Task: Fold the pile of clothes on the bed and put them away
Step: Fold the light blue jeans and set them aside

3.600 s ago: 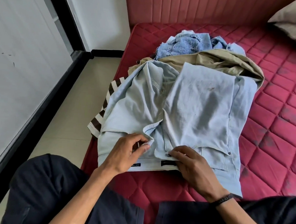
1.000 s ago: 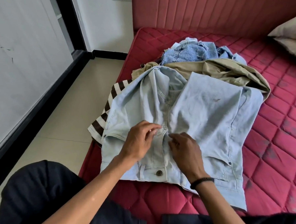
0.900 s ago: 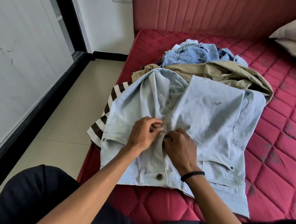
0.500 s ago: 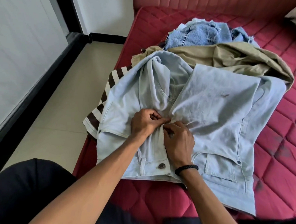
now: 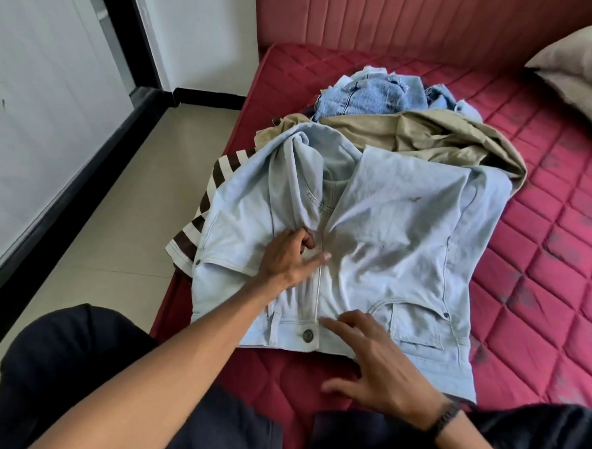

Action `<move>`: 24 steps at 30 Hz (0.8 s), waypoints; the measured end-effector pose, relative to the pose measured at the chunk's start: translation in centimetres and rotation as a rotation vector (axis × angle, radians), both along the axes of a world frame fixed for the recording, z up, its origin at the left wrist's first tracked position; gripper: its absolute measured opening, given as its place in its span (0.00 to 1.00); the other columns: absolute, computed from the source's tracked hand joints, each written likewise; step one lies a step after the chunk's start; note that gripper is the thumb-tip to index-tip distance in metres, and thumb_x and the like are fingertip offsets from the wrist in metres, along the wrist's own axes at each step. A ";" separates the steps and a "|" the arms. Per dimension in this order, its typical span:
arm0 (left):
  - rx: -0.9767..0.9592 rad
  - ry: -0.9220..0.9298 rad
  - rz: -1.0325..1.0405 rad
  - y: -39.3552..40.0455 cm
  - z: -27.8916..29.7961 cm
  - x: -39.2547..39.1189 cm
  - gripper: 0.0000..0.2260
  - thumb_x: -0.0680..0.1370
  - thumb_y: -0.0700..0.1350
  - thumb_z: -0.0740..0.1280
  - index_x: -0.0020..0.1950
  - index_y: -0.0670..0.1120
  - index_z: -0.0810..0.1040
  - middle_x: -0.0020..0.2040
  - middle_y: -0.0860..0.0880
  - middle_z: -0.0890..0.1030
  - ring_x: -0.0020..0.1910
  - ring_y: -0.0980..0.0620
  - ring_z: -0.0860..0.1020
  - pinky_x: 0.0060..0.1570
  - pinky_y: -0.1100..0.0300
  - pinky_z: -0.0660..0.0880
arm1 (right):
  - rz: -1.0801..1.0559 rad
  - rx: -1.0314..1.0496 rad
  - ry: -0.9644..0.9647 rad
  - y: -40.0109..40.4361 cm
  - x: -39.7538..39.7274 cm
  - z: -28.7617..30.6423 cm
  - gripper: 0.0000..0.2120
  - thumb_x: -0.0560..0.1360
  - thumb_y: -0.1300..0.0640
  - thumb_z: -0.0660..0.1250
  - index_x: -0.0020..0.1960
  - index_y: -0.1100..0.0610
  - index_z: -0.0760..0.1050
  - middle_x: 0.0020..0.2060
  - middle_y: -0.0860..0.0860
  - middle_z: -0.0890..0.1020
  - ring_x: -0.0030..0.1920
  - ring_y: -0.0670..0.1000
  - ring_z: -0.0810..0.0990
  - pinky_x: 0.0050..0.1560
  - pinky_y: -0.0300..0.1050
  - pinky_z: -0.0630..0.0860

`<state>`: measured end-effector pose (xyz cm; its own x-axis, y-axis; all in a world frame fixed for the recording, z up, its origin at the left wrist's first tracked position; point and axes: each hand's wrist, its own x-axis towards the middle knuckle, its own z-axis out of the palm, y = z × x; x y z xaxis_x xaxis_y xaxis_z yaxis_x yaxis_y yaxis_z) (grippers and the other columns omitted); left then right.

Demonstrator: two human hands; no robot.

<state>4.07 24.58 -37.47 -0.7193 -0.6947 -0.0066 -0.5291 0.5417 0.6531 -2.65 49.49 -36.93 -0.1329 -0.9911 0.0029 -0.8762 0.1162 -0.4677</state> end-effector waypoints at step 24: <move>-0.535 0.683 0.283 -5.6 33.5 13.0 0.05 0.78 0.39 0.72 0.54 0.44 0.83 0.41 0.49 0.84 0.38 0.53 0.80 0.37 0.72 0.69 | -0.612 -0.837 -0.036 2.7 -13.6 35.2 0.09 0.73 0.59 0.78 0.39 0.51 0.80 0.27 0.40 0.79 0.28 0.41 0.73 0.29 0.35 0.70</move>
<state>17.03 18.98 -3.99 -0.2505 -0.6336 0.7320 -0.2796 0.7712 0.5718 -16.24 52.20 -1.76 -0.6262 -0.4367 0.6459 -0.7610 0.1621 -0.6282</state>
